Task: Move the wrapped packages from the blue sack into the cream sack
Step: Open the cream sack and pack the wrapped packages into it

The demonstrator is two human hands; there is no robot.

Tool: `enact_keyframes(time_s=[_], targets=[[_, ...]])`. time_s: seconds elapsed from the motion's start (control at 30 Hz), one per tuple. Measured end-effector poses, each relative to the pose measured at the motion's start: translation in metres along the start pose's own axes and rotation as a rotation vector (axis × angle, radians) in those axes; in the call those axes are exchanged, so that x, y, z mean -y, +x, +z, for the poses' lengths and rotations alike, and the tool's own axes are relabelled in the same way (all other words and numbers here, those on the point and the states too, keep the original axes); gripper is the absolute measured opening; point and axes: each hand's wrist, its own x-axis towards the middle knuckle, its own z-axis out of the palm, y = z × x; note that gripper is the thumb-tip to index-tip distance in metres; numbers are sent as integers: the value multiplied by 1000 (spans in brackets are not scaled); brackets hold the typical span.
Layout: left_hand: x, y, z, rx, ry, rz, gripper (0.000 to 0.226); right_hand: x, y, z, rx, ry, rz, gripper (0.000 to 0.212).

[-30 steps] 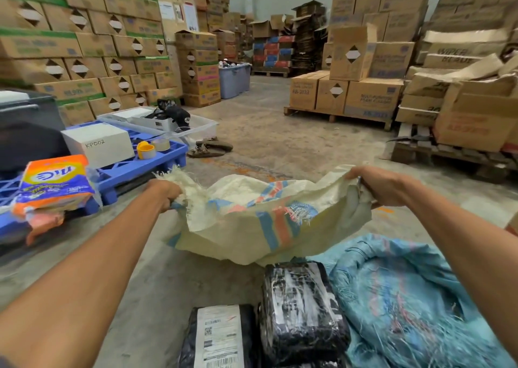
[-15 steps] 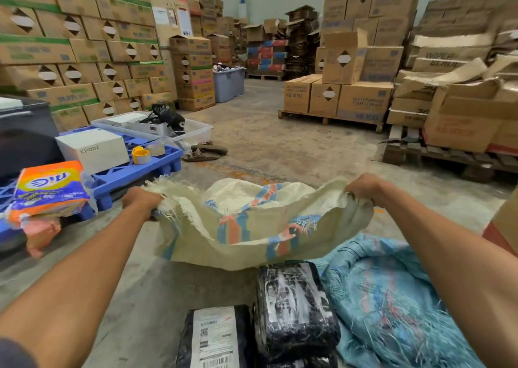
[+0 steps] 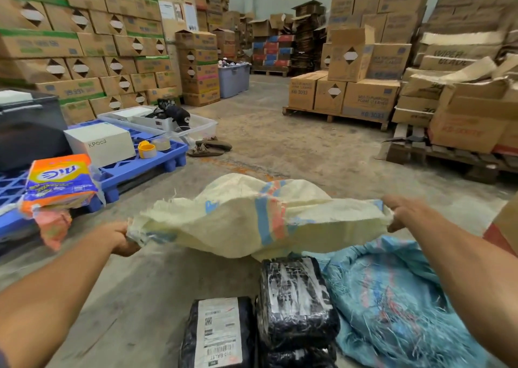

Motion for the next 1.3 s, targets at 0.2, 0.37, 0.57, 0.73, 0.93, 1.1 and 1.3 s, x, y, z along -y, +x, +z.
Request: enact_keyframes(time_s=[0.2, 0.37, 0.57, 0.73, 0.93, 1.1, 1.3], targets=[[9, -1, 3, -152, 38, 136, 21, -42, 108, 13, 41, -2, 76, 43], [-5, -3, -5, -11, 651, 449, 18, -37, 60, 6, 49, 461, 174, 31], [0, -26, 4, 133, 1048, 274, 36, -14, 30, -6, 267, 402, 144, 48], [10, -21, 31, -43, 1716, 994, 83, -6, 35, 12, 117, -446, -192, 81], [17, -2, 47, 28, 1952, 1399, 48, -3, 30, 21, -26, -797, -318, 39], [25, -20, 59, -235, 2087, 1545, 9, 9, 28, 25, -247, -620, -268, 53], [27, -50, 95, -71, 1654, 930, 28, 52, 6, 22, -47, -505, -154, 26]])
